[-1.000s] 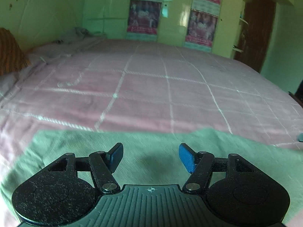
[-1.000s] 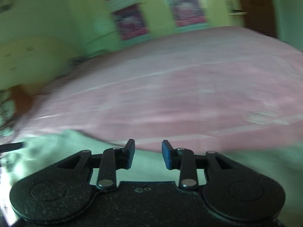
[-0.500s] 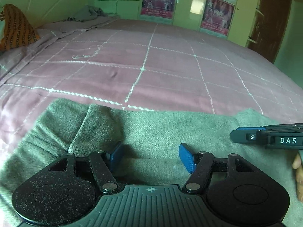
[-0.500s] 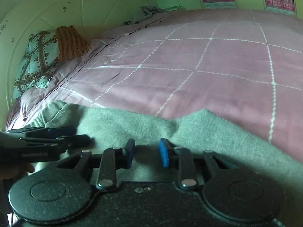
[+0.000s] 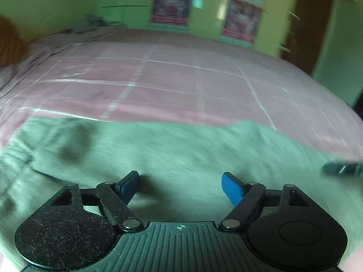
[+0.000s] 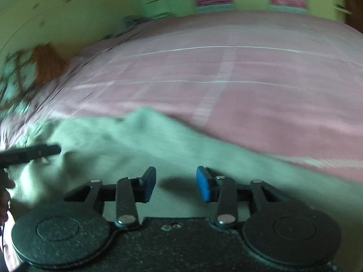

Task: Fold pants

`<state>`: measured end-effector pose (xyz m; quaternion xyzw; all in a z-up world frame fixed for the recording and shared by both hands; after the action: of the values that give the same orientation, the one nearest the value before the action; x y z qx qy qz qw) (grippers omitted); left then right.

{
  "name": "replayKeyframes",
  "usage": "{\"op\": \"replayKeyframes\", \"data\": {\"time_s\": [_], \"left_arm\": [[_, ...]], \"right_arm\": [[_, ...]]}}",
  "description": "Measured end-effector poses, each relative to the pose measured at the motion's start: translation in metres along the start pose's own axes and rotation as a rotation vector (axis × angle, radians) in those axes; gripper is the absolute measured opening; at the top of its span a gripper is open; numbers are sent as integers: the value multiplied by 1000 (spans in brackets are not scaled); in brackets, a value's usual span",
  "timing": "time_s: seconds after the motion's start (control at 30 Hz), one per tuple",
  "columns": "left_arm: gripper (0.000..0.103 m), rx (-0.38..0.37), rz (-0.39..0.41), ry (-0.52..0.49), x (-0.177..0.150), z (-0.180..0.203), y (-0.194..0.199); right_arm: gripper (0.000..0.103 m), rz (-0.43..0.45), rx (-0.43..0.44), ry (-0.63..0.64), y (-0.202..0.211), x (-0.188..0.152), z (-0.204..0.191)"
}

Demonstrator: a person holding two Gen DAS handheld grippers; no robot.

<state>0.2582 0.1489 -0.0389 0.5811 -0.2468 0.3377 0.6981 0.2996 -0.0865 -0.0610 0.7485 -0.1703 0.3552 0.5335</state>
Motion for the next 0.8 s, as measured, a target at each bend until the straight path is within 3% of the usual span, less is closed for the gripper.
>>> {"op": "replayKeyframes", "data": {"time_s": [0.1, 0.2, 0.3, 0.37, 0.43, 0.6, 0.73, 0.8], "left_arm": [[79, -2, -30, -26, -12, 12, 4], [83, 12, -35, -64, -22, 17, 10], [83, 21, -40, -83, -25, 18, 20], [83, 22, -29, -81, -25, 13, 27], [83, 29, -16, -75, -27, 9, 33], [83, 54, 60, 15, -34, -6, 62], [83, 75, 113, 106, -35, -27, 82], [83, 85, 114, 129, -34, -35, 86]], "right_arm": [[42, 36, -129, -49, 50, -21, 57], [36, 36, -250, -148, 95, -50, 135], [36, 69, -398, -221, 142, -74, 197], [38, 86, -481, -340, 173, -90, 234], [43, 193, -506, -413, 214, -103, 248], [41, 394, -484, -619, 292, -158, 263], [40, 426, -405, -742, 311, -204, 265], [40, 421, -365, -767, 305, -210, 262]]}}
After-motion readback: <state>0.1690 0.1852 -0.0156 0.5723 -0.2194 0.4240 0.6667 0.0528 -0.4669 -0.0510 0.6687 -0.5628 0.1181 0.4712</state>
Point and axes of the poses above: each gripper's, at about its wrist camera, not at the fingertips, and y roughly against the way its jaws point, z to its right, x to its top, the point moved 1 cm from there along -y, roughly the way its jaws point, and after that the axes turned 6 degrees about y, right-handed, at the moved point
